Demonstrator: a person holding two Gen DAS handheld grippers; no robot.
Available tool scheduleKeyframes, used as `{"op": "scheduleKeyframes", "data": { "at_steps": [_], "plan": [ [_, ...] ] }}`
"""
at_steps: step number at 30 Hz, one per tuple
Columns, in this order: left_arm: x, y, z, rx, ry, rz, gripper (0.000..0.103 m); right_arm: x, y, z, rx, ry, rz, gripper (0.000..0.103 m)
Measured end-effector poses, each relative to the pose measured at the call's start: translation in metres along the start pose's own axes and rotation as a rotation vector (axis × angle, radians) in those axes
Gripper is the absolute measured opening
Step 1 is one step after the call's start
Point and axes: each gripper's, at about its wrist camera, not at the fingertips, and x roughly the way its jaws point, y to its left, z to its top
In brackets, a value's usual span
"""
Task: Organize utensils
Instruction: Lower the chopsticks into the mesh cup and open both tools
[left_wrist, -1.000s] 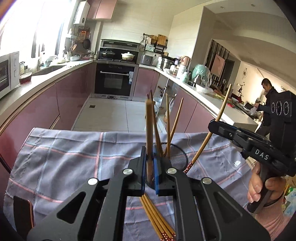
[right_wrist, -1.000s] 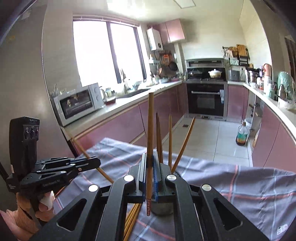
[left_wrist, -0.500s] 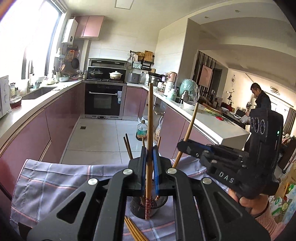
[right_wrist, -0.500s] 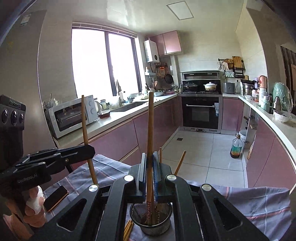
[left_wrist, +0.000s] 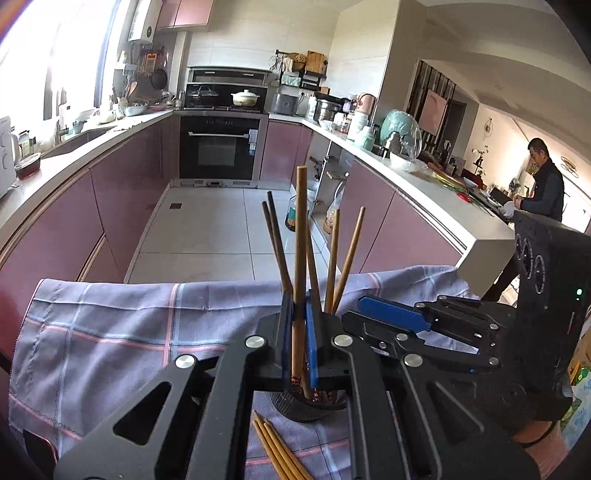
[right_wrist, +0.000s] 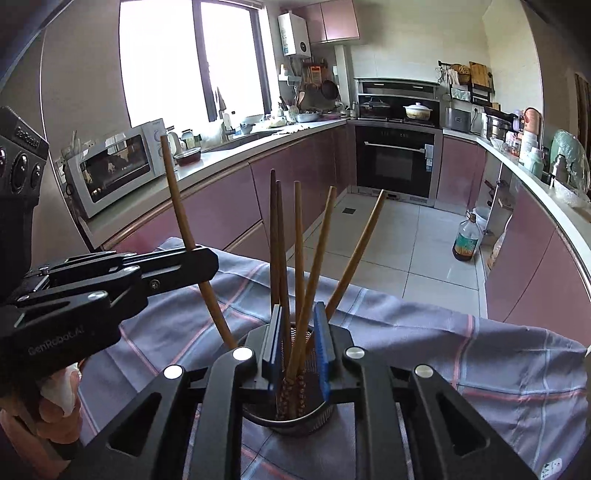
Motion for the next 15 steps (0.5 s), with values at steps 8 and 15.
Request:
{"op": "scheduleKeyframes", "data": {
  "at_steps": [8,15],
  "plan": [
    [0.048,0.028,-0.015,-0.026,0.089,0.043,0.021,-0.004,0.006,-0.009,0.015,-0.016,-0.005,0.037],
    [0.045,0.046,-0.037,-0.038,0.037,0.111,0.043,-0.011,0.018,-0.018,-0.014,-0.033,-0.012,0.046]
  ]
}}
